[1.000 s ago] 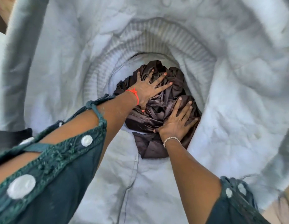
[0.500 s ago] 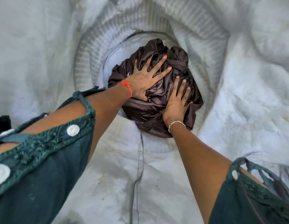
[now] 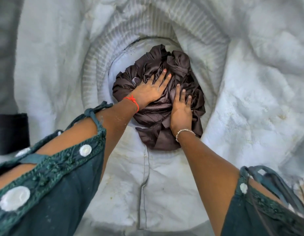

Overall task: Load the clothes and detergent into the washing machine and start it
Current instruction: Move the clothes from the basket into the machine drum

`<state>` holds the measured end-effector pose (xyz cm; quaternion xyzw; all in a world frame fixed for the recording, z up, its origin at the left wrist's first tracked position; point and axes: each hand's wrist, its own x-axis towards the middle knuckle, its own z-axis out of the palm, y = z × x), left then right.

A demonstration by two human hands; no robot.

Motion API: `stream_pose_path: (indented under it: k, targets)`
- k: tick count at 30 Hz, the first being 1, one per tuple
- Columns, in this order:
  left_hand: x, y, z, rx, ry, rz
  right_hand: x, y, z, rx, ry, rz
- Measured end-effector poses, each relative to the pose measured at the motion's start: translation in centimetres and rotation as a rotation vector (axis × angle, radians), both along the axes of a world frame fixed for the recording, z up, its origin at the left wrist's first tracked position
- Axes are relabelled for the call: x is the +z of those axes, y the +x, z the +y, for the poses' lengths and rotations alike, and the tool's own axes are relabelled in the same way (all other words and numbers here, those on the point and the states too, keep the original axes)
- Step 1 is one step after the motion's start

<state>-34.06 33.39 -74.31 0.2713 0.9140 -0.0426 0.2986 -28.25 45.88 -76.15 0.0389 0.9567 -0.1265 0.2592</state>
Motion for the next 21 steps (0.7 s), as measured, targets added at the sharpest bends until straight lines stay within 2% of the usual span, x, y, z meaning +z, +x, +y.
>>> stream_pose_path:
  k: [5, 8, 13, 15, 17, 21]
  targets:
    - [7.2, 1.5, 0.3, 0.06, -0.023, 0.055, 6.7, 0.5, 0.0, -0.007, 0.016, 0.019]
    - [12.2, 2.9, -0.5, 0.109, 0.069, 0.275, 12.3, 0.9, -0.2, -0.022, -0.04, -0.015]
    - [24.9, 4.1, -1.0, 0.093, 0.053, 0.365, 27.1, 2.2, -0.7, -0.044, -0.067, 0.045]
    - [30.8, 4.5, -0.7, 0.147, 0.066, 0.327, 32.9, 2.4, -0.7, -0.074, -0.087, 0.147]
    - [36.9, 5.4, 0.1, 0.22, 0.097, 0.289, 38.7, 3.0, 0.3, -0.083, -0.058, 0.146]
    - [47.5, 7.8, 0.6, 0.236, 0.194, 0.338, 50.4, 4.7, 1.0, 0.027, -0.034, 0.234]
